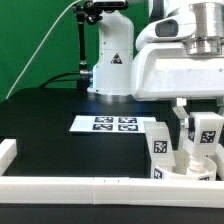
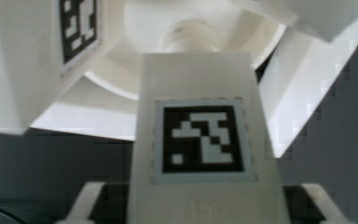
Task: Assemble stool
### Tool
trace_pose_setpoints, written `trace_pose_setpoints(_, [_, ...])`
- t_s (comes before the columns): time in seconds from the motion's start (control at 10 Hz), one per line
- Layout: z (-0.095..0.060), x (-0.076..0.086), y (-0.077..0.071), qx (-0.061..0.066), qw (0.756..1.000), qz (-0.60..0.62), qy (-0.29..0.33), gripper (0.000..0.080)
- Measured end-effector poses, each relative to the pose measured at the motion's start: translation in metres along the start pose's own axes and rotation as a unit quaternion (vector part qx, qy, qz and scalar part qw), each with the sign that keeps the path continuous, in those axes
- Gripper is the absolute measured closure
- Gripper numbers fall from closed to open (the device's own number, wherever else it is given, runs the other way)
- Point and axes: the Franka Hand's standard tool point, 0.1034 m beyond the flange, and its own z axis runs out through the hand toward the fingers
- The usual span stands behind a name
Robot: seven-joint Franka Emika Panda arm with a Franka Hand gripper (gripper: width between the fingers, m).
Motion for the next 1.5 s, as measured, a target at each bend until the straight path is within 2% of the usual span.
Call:
trace_pose_setpoints(0.6, [0.003, 0.008, 0.001, 0.0, 1.0, -0.021, 0.003, 0.0461])
trace_pose_setpoints(1.5, [0.014, -0.001, 0.006, -0.004, 1.0, -0.028, 0.001, 0.0461])
